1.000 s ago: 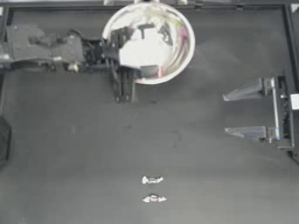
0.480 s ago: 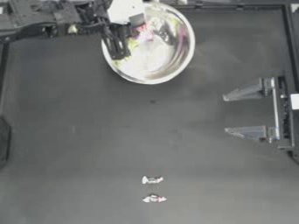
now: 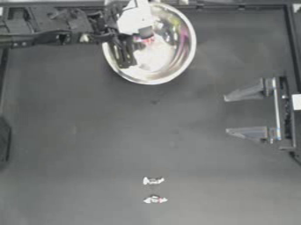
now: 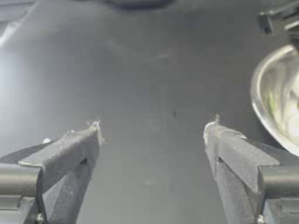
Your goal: Put candies in bowl
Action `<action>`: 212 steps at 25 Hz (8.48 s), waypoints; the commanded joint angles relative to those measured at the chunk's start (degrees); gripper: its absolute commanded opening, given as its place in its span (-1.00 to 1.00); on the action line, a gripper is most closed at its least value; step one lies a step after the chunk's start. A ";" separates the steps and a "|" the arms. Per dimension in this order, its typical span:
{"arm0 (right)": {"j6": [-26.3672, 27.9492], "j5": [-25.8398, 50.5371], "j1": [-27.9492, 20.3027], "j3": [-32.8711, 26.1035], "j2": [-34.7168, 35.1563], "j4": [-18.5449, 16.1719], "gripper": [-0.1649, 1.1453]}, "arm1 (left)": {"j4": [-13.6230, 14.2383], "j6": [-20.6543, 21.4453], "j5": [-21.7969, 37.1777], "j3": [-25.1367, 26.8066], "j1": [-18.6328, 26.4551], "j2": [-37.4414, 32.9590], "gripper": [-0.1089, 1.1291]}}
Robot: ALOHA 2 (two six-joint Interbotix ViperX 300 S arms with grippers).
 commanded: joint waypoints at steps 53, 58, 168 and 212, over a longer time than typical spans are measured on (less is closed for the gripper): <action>17.40 37.27 15.73 -45.97 50.89 -5.98 0.74 | -12.66 0.18 -25.31 38.85 -22.50 -40.34 0.64; 16.79 34.10 15.73 -46.85 54.76 -5.01 0.74 | -12.66 0.26 -25.40 39.55 -22.50 -40.52 0.64; 22.59 -10.99 -19.25 -27.07 36.21 -30.06 0.77 | -14.68 -1.05 -26.63 41.92 -22.85 -40.87 0.67; 22.68 1.23 2.81 -0.35 -3.43 -24.26 0.77 | -7.29 -20.13 12.39 -3.78 -41.40 2.55 0.80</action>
